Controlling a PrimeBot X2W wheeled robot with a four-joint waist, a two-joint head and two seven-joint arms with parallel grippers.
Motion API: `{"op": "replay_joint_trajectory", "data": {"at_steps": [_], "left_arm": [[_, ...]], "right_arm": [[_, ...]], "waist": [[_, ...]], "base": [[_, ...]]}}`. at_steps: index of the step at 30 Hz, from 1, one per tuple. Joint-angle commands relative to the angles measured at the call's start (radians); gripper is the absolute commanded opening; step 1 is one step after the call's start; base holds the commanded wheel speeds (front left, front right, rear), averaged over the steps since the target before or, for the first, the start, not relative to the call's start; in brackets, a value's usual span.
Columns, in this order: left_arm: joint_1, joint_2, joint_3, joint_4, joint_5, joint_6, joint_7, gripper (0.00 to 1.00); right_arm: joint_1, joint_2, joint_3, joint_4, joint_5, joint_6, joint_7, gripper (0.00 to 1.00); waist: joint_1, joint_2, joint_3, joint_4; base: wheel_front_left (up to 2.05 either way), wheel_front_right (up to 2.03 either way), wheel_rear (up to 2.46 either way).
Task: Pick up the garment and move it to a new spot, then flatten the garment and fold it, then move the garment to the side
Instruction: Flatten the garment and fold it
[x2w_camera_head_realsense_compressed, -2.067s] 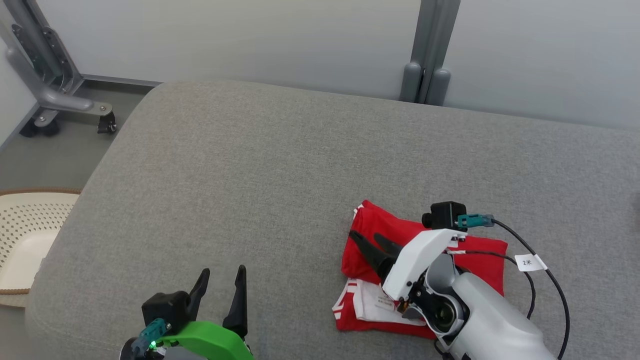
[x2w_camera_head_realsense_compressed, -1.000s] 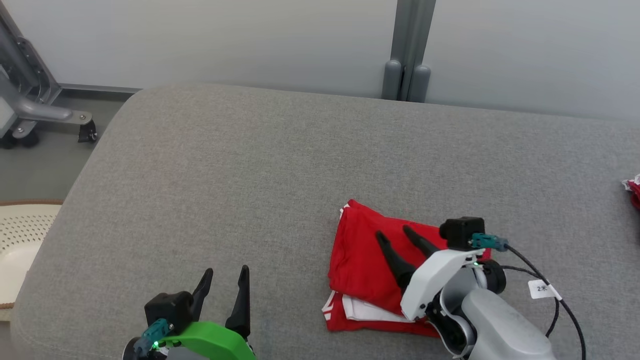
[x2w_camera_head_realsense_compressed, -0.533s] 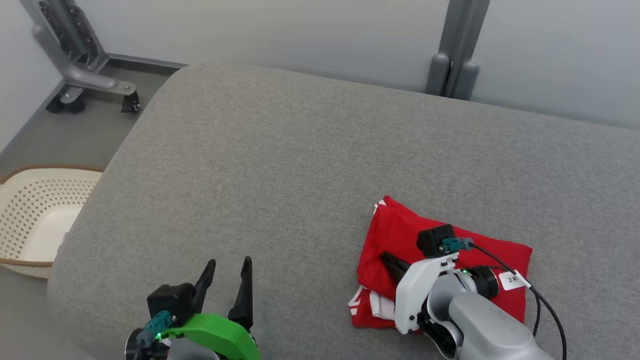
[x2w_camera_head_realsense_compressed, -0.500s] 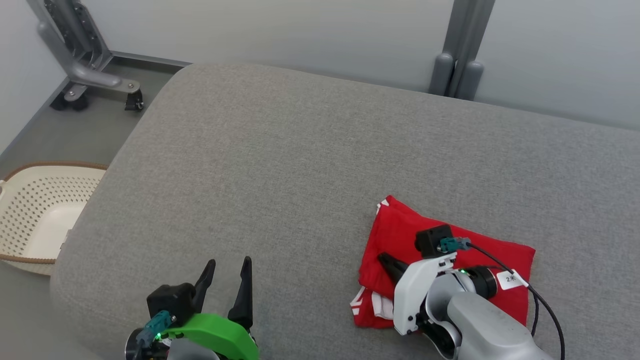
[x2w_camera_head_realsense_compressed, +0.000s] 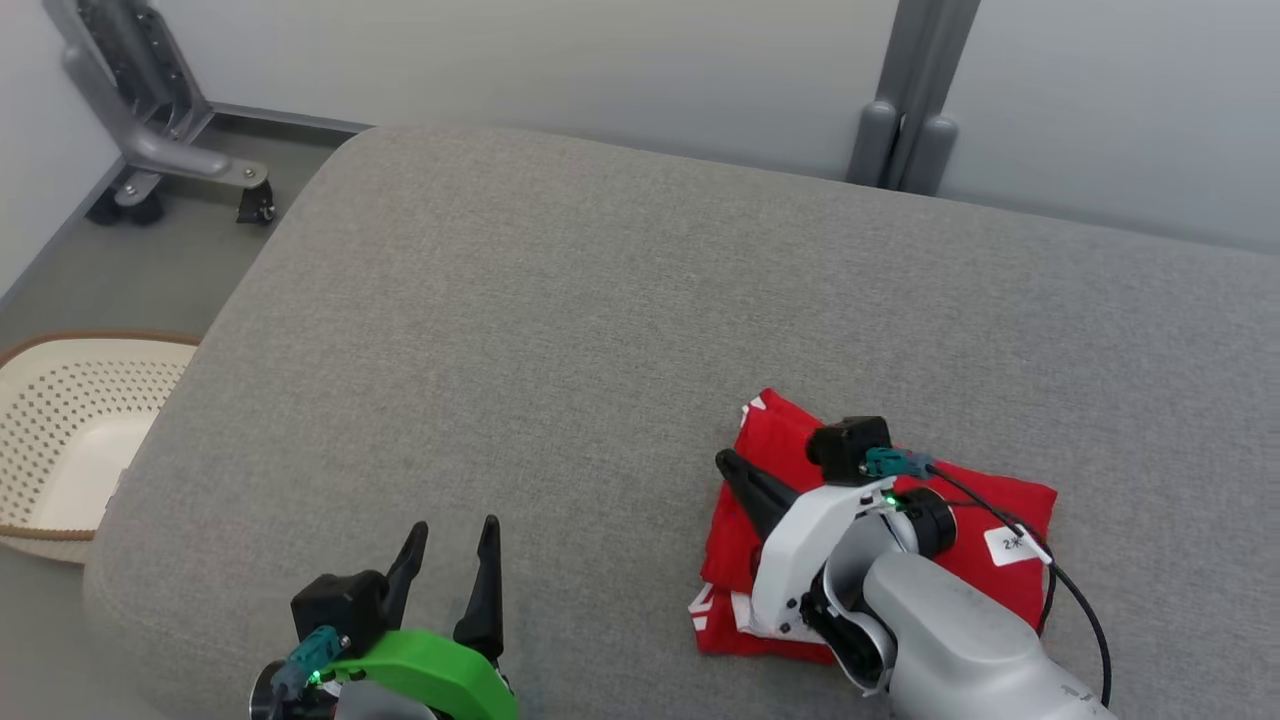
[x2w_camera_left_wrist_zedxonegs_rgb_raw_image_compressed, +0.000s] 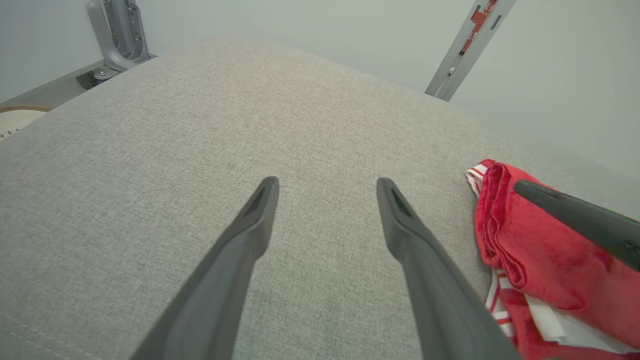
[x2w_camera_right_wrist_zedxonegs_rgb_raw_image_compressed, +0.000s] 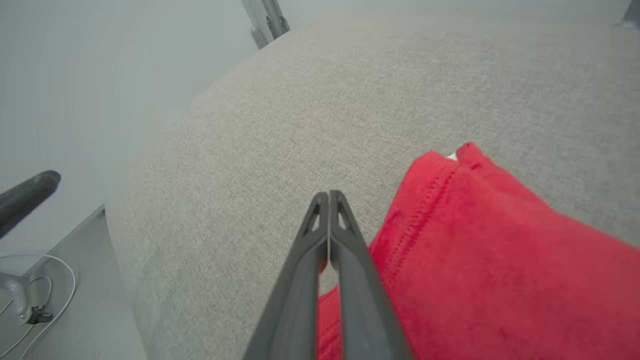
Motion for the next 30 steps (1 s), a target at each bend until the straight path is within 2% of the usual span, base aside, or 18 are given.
{"op": "replay_joint_trajectory", "data": {"at_steps": [1, 2, 3, 4, 7, 8, 9, 13, 18, 25, 30], "left_arm": [[-0.010, -0.003, 0.000, 0.002, 0.000, -0.005, -0.006, 1.00], [-0.013, -0.006, -0.001, 0.004, 0.001, -0.004, -0.010, 1.00], [-0.016, -0.008, -0.003, 0.005, 0.001, -0.006, -0.011, 1.00], [-0.020, -0.007, -0.005, 0.009, 0.004, -0.007, -0.012, 1.00], [-0.031, -0.015, -0.009, 0.019, 0.010, -0.011, -0.022, 1.00], [-0.035, -0.018, -0.009, 0.024, 0.012, -0.012, -0.030, 1.00], [-0.039, -0.021, -0.007, 0.028, 0.013, -0.012, -0.034, 1.00], [-0.052, -0.030, 0.007, 0.048, 0.022, -0.008, -0.060, 1.00], [-0.044, -0.032, 0.026, 0.077, 0.049, -0.011, -0.082, 1.00], [-0.002, -0.039, 0.076, 0.098, 0.079, -0.031, -0.089, 1.00], [0.039, -0.048, 0.121, 0.085, 0.110, -0.046, -0.088, 1.00]], "right_arm": [[-0.008, -0.012, -0.015, -0.005, 0.013, 0.000, -0.027, 0.00], [-0.006, -0.023, -0.030, -0.007, 0.010, 0.000, -0.048, 0.00], [-0.003, -0.032, -0.045, -0.007, 0.003, -0.001, -0.062, 0.05], [0.003, -0.040, -0.063, -0.006, -0.008, -0.001, -0.074, 0.18], [0.030, -0.062, -0.132, -0.014, -0.049, -0.001, -0.090, 0.48], [0.042, -0.071, -0.165, -0.025, -0.073, -0.001, -0.093, 0.94], [0.048, -0.078, -0.205, -0.048, -0.093, -0.001, -0.093, 1.00], [0.151, -0.084, -0.372, -0.155, -0.208, -0.001, -0.093, 1.00], [0.294, -0.053, -0.546, -0.308, -0.344, -0.001, -0.093, 1.00], [0.469, -0.015, -0.682, -0.517, -0.487, -0.001, -0.093, 1.00], [0.543, -0.004, -0.706, -0.585, -0.504, -0.001, -0.093, 1.00]], "waist": [[0.0000, 0.0000, -0.021, -0.049], [0.0000, 0.0000, -0.026, -0.064], [0.0000, 0.0000, -0.031, -0.078], [0.0000, 0.0000, -0.036, -0.096], [0.0000, 0.0000, -0.051, -0.140], [0.0000, 0.0000, -0.054, -0.157], [0.0000, 0.0000, -0.056, -0.171], [0.0000, 0.0000, -0.064, -0.229], [0.0000, 0.0000, -0.076, -0.278], [0.0000, 0.0000, -0.094, -0.310], [0.0000, 0.0000, -0.104, -0.320]], "base": [[0.00, 0.00, 0.00], [0.00, 0.00, 0.00], [0.00, 0.00, 0.00], [0.00, 0.00, 0.00], [0.00, 0.00, 0.00], [0.00, 0.00, 0.00], [0.00, 0.00, 0.00], [0.00, 0.00, 0.00], [0.00, 0.00, 0.00], [0.00, 0.00, 0.00], [0.00, 0.00, 0.00]]}}
